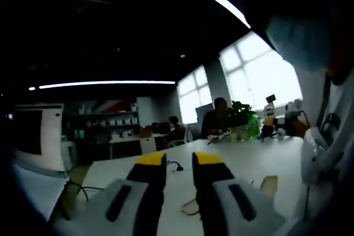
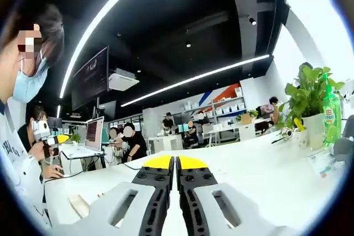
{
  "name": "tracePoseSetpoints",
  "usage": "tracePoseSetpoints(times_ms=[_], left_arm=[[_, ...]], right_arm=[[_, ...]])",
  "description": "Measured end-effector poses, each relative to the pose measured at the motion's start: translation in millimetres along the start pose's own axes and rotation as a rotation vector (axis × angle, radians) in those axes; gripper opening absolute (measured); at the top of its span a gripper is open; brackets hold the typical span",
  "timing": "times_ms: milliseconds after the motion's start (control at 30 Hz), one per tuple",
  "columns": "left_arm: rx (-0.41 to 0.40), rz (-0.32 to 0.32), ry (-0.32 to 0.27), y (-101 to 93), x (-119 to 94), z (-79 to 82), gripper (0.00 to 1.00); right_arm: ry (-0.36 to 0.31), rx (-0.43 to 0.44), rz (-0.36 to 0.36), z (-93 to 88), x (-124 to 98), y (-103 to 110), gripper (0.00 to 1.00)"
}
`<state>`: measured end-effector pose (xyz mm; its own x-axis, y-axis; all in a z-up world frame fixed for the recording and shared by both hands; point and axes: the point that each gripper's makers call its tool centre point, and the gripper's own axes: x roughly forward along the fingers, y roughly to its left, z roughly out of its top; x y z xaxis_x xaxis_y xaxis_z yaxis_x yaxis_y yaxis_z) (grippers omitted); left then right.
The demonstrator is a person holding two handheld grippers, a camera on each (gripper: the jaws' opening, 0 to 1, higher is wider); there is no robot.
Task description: Arrange the utensils inside the cutlery case until each visible utensil rests in its matching compartment.
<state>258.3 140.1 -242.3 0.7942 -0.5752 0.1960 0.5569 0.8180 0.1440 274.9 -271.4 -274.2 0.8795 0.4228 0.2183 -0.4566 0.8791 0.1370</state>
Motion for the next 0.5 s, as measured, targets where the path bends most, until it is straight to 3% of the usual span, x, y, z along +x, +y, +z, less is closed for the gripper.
tracePoseSetpoints(times_ms=[167,500], left_arm=[[0.018,-0.003,-0.006,3.2,-2,0.0,0.2],[-0.007,-0.039,0.065,-3.2,-2,-14.9,0.19]], right_arm=[[-0.017,-0.005,-0.003,5.2,-1,0,0.0],[-0.012,0.035,0.047,2.5,4,13,0.0]])
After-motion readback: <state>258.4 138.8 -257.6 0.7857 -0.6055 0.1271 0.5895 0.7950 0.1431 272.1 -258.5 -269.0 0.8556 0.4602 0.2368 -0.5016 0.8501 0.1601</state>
